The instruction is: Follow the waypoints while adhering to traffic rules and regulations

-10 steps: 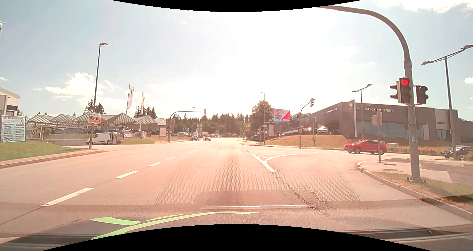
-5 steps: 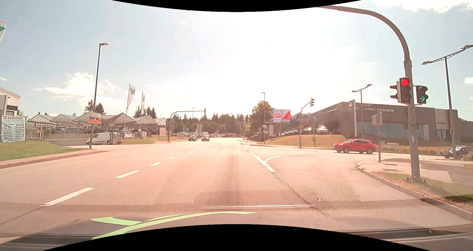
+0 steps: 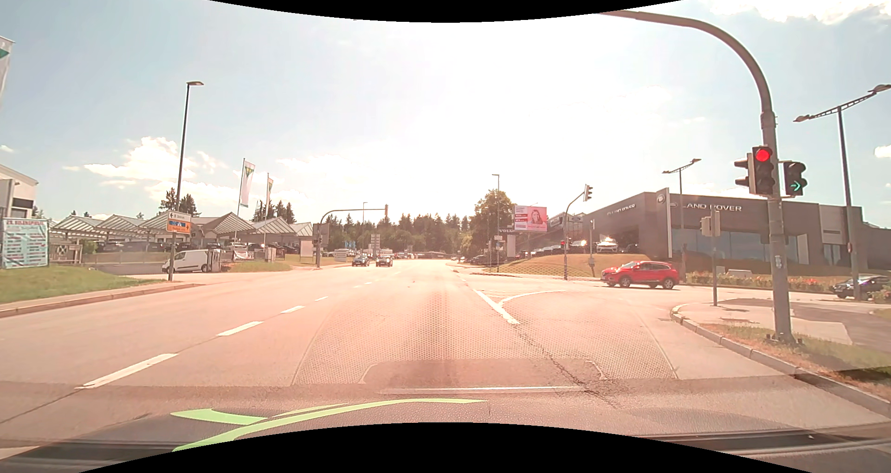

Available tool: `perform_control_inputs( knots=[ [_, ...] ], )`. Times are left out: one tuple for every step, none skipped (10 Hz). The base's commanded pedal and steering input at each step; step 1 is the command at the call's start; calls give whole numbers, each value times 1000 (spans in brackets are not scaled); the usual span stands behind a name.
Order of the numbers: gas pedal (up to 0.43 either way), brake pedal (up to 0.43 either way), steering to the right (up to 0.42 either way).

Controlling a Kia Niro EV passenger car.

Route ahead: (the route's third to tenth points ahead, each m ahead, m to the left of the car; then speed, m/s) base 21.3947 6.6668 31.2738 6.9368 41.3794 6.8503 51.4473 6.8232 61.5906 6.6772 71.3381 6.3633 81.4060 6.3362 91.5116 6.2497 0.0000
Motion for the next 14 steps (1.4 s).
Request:
perform_control_inputs(
  knots=[
    [0, 256, -8],
    [0, 256, -8],
    [0, 256, -8],
    [0, 250, -8],
    [0, 250, -8],
    [0, 256, -8],
    [0, 256, -7],
    [0, 256, -7],
    [0, 256, -6],
    [0, 250, -5],
    [0, 256, -3],
    [0, 256, -3],
    [0, 256, -3],
    [0, 256, -2]
  ],
)
